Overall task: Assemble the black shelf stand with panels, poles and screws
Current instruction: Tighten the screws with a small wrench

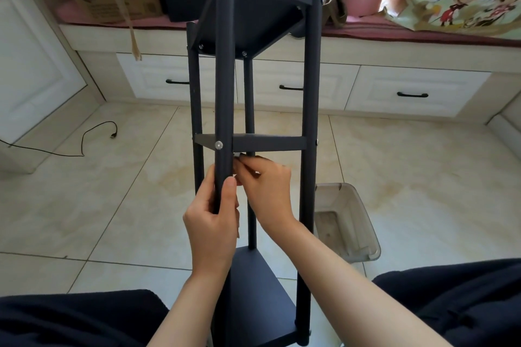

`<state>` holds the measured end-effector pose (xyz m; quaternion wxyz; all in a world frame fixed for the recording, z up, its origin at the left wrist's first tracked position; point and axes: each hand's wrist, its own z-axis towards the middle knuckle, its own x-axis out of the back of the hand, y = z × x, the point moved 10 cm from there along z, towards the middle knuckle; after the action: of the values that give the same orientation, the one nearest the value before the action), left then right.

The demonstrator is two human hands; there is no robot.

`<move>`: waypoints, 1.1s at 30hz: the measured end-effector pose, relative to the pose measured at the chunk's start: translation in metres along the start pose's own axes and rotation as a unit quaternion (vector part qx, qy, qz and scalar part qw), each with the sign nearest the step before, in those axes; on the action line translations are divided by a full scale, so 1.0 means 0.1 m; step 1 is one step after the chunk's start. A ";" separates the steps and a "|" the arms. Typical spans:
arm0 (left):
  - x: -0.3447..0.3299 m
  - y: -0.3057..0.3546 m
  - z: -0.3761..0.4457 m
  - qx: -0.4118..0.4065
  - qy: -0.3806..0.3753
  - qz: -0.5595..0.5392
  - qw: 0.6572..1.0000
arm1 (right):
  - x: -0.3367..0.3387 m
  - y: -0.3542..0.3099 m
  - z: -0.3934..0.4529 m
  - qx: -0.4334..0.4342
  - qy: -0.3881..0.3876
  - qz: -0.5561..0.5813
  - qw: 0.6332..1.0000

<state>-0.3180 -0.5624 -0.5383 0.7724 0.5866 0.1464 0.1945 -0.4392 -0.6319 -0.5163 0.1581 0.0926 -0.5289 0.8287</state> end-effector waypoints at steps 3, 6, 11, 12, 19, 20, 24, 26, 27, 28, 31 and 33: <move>0.00 0.01 0.00 0.000 -0.002 -0.002 1.000 | 0.01 0.00 0.01 0.008 0.007 0.002 1.000; 0.00 0.00 0.00 0.001 -0.002 0.005 1.000 | 0.05 0.01 0.01 0.002 0.000 -0.012 1.000; -0.01 -0.03 -0.01 0.000 -0.004 0.016 1.000 | 0.06 -0.01 -0.01 -0.027 -0.082 -0.041 0.995; -0.01 -0.03 -0.01 0.001 -0.005 0.017 1.000 | 0.07 -0.01 -0.01 -0.039 -0.096 -0.044 0.994; -0.04 -0.01 -0.02 0.005 -0.012 0.013 1.000 | 0.21 -0.05 -0.04 -0.083 -0.133 -0.077 0.985; -0.04 -0.01 -0.02 0.007 -0.012 0.011 1.000 | 0.22 -0.06 -0.05 -0.084 -0.134 -0.082 0.984; -0.04 -0.02 -0.03 0.012 -0.011 0.003 1.000 | 0.26 -0.11 -0.03 -0.088 -0.132 -0.093 0.983; -0.05 -0.02 -0.03 0.013 -0.012 0.005 1.000 | 0.28 -0.14 -0.01 -0.089 -0.131 -0.099 0.982; -0.05 -0.03 -0.03 0.014 -0.012 0.005 1.000 | 0.28 -0.15 -0.01 -0.088 -0.131 -0.103 0.982; -0.05 -0.03 -0.02 0.015 -0.012 0.006 1.000 | 0.29 -0.16 0.00 -0.088 -0.132 -0.107 0.982; -0.05 -0.02 -0.02 0.013 -0.014 0.006 1.000 | 0.28 -0.17 0.01 -0.089 -0.136 -0.107 0.981; -0.05 -0.01 -0.03 0.011 -0.014 0.005 1.000 | 0.26 -0.18 0.03 -0.084 -0.136 -0.103 0.982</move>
<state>-0.3238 -0.5628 -0.5403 0.7671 0.5982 0.1348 0.1884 -0.4571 -0.6230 -0.4909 0.1762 0.2446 -0.6006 0.7406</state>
